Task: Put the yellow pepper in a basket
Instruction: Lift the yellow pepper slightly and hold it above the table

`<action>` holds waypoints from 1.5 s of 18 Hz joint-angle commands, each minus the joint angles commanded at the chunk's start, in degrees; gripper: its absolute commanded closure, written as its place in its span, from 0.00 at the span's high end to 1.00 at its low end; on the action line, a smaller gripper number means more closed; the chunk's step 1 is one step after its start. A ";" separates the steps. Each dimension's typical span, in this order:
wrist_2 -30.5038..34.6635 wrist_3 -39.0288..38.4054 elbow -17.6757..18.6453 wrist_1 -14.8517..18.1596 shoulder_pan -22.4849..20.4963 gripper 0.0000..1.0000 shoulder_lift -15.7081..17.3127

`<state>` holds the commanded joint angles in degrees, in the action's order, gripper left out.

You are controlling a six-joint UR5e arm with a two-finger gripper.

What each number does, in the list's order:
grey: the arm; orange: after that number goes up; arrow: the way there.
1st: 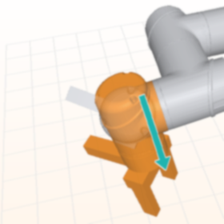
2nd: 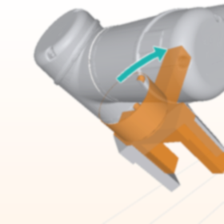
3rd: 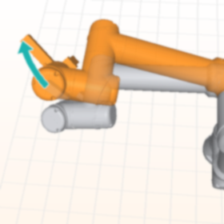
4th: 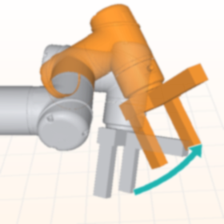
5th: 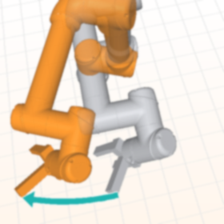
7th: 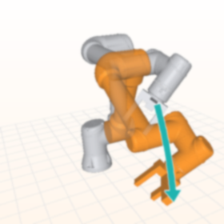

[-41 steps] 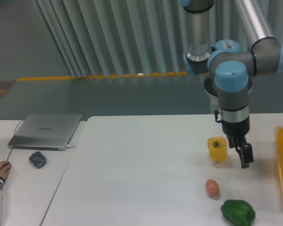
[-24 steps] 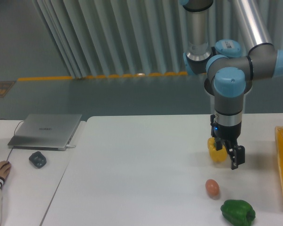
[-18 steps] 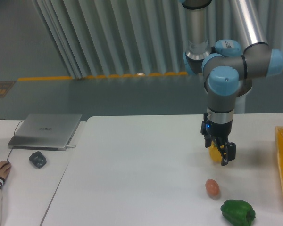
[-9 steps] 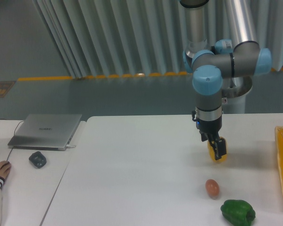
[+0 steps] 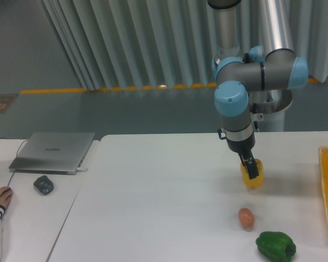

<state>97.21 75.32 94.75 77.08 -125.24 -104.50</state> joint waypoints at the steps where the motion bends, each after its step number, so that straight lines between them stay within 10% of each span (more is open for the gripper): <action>1: 0.00 0.00 0.09 0.00 0.00 1.00 -0.18; 27: 7.73 0.00 1.32 -0.09 2.72 1.00 -3.34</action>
<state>104.94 75.32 96.06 76.99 -122.52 -107.84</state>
